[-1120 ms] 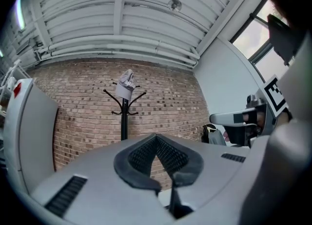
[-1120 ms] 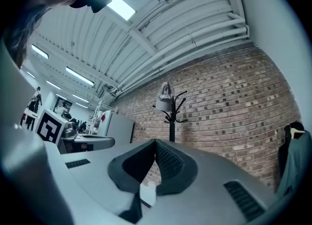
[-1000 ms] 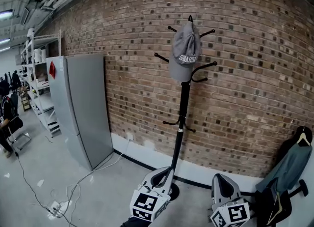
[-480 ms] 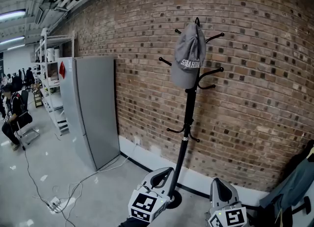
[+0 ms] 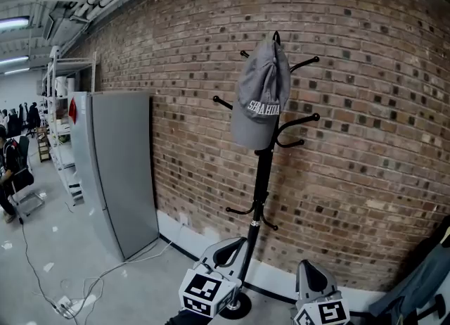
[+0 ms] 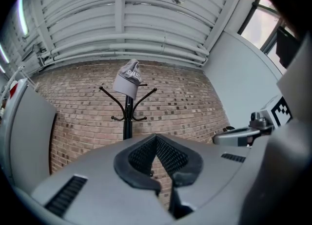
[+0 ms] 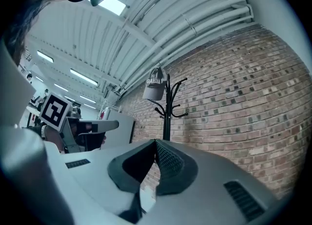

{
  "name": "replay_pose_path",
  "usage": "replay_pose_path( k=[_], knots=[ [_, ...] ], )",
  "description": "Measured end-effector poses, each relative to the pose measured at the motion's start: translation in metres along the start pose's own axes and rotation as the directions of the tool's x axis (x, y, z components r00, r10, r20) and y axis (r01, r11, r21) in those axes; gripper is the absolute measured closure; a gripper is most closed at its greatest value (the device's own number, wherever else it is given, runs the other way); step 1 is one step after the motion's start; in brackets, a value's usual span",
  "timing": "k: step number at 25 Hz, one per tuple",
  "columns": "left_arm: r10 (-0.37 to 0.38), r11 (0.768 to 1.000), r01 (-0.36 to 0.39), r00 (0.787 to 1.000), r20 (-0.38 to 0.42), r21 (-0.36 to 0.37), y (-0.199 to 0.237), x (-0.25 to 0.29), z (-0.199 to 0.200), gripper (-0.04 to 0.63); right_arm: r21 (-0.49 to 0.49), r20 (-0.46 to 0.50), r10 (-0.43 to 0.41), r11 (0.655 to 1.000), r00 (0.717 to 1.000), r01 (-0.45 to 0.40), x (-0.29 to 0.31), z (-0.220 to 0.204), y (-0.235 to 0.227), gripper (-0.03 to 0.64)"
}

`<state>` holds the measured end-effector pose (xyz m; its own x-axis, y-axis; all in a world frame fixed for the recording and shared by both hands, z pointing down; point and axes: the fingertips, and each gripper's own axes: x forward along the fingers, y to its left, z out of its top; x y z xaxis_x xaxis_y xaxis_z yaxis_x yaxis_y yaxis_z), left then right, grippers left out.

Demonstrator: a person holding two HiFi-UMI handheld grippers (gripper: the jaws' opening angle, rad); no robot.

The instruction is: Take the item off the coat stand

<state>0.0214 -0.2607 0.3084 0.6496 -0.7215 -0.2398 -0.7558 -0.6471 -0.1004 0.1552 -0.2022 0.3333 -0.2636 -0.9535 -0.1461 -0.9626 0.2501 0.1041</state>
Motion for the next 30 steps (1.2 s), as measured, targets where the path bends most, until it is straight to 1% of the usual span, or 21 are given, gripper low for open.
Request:
replay_pose_path(
  k=[5,8,11,15,22,30],
  knots=[
    [-0.023,0.999,0.022,0.999,0.026,0.041,0.019,0.049,0.023,0.589,-0.018,0.024,0.013,1.0,1.0,-0.012,0.057,0.019,-0.01,0.607],
    [-0.026,0.999,0.025,1.0,0.017,0.042,0.031,0.065,0.027,0.589,-0.023,0.037,0.018,1.0,0.999,-0.017,0.081,0.032,-0.014,0.607],
    [-0.037,0.999,0.037,0.999,0.014,0.028,0.041,0.083,0.034,0.589,-0.03,0.065,0.021,0.999,0.998,-0.019,0.106,0.047,-0.02,0.607],
    [-0.038,0.998,0.036,0.999,0.037,0.055,0.049,0.107,0.056,0.589,-0.048,0.074,0.039,0.998,0.996,-0.036,0.133,0.07,-0.027,0.607],
    [0.005,0.994,-0.013,0.998,0.068,0.111,0.056,0.123,0.089,0.589,-0.068,0.115,0.076,0.995,0.99,-0.069,0.152,0.103,-0.039,0.607],
    [0.1,0.987,-0.106,0.993,0.059,0.122,0.069,0.131,0.091,0.589,-0.071,0.121,0.173,0.984,0.978,-0.165,0.174,0.112,-0.044,0.607]
  ],
)
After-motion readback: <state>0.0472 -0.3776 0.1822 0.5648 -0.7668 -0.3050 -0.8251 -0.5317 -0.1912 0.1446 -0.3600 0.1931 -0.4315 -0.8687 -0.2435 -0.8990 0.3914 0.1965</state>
